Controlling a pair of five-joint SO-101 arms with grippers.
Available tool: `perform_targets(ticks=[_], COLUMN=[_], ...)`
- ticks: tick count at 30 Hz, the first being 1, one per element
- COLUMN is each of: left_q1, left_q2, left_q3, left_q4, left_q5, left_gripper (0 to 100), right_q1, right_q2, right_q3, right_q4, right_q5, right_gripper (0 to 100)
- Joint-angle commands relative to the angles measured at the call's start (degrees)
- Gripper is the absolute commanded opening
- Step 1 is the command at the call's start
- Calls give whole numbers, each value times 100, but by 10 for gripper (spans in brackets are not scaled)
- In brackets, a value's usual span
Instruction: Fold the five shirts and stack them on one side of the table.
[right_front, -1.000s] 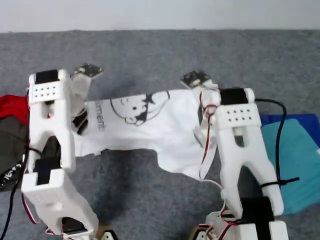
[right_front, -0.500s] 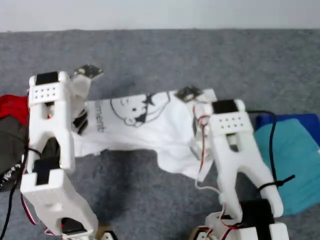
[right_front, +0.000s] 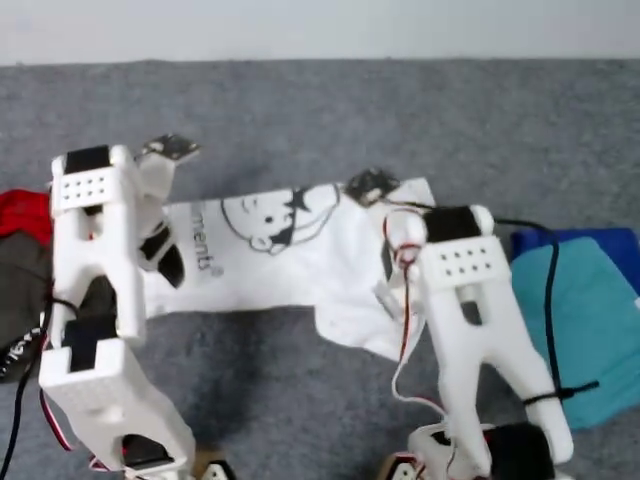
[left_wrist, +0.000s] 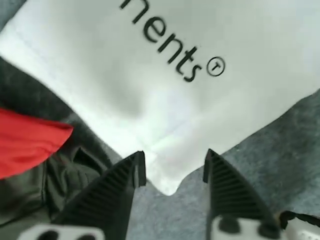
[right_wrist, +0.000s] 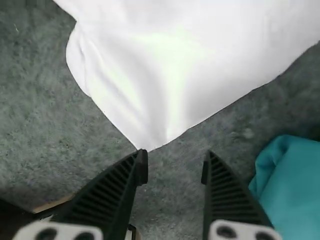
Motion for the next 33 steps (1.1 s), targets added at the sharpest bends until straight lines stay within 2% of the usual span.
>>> perform_targets(ticks=[1, 3, 5, 11, 15, 19, 23, 30, 33], left_q1=[-123, -97, -97, 44, 176, 79, -105, -185, -264], left_q2=[-369, -369, -369, -369, -378, -369, -369, -360, -299], left_q3=[-13, -13, -13, -92, -303, -681, -1086, -1086, -804], left_q4=[88, 220, 264, 220, 255, 264, 316, 316, 308], left_q5=[-79, -62, -44, 897, 1389, 1820, 2321, 2382, 2356], left_gripper=[199, 199, 196, 195, 195, 195, 195, 195, 195], right_q1=[-4, 31, 207, 963, 1024, 787, 681, 13, -198], right_q2=[-400, -453, -470, -426, -418, -479, -725, -1086, -1086], right_q3=[-18, -26, -35, 35, 466, 1213, 1363, 2084, 2637], right_q4=[84, 189, 233, 189, 101, -286, -743, -1710, -2158], right_q5=[316, 563, 1116, 3859, 4721, 4677, 4396, 3174, 2910], right_gripper=[187, 187, 187, 187, 187, 187, 184, 186, 184])
